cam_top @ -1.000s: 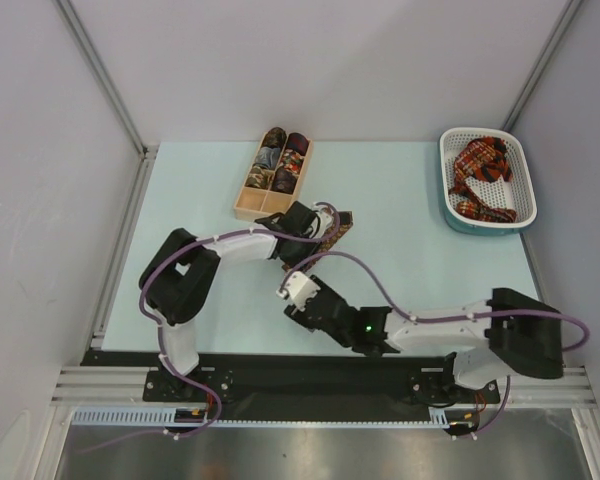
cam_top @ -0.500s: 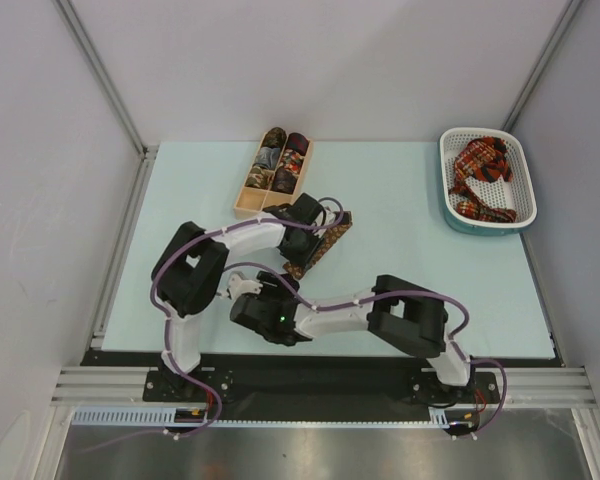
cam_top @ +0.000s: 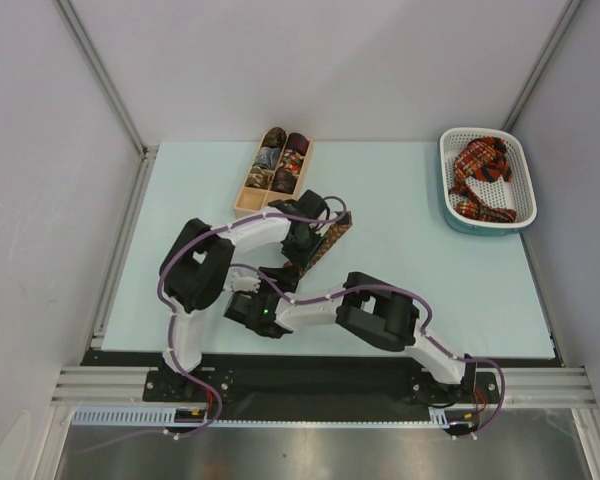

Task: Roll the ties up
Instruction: Roll the tie

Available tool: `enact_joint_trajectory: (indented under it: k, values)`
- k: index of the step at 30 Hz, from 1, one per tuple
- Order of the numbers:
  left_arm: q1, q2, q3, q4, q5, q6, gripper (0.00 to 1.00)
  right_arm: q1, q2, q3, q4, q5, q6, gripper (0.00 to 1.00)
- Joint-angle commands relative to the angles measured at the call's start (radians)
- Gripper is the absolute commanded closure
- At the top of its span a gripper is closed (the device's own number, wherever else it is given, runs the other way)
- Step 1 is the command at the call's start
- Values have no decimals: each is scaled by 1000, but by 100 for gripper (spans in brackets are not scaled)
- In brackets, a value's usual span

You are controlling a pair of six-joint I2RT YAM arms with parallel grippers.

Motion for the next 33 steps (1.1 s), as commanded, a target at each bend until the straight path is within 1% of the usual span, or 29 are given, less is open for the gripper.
enact_joint_trajectory:
  k: [1, 6, 10, 17, 18, 19, 21, 22, 26, 30, 31, 33]
  values:
    - [-5, 71, -15, -181, 64, -22, 59, -13, 46, 17, -37, -11, -18, 38]
    - [-5, 81, 14, -216, 58, -22, 59, -39, 88, 48, -76, -34, -17, 40]
    - [-7, 85, 28, -239, 49, -22, 59, -67, 127, 83, -140, -57, 6, 46]
    - [-7, 85, 28, -257, 34, -22, 59, -121, 178, 111, -252, -98, 92, 51]
    - [-8, 84, 28, -259, 32, -22, 59, -125, 181, 111, -257, -100, 97, 53]
    - [-8, 87, 28, -260, 31, -22, 59, -130, 188, 114, -266, -98, 100, 59]
    - [-13, 85, 26, -260, 32, -22, 59, -133, 196, 123, -272, -101, 109, 65]
    - [-15, 84, 26, -259, 32, -22, 59, -134, 197, 124, -275, -100, 110, 69]
    - [-16, 76, 22, -254, 34, -20, 59, -135, 190, 124, -263, -107, 110, 76]
    - [-16, 55, 32, -240, 41, -15, 52, -131, 178, 123, -247, -118, 103, 78]
    - [-16, 50, 40, -230, 43, -15, 46, -127, 176, 120, -237, -118, 100, 78]
    - [-16, 35, 52, -222, 51, -12, 43, -121, 171, 120, -229, -120, 87, 78]
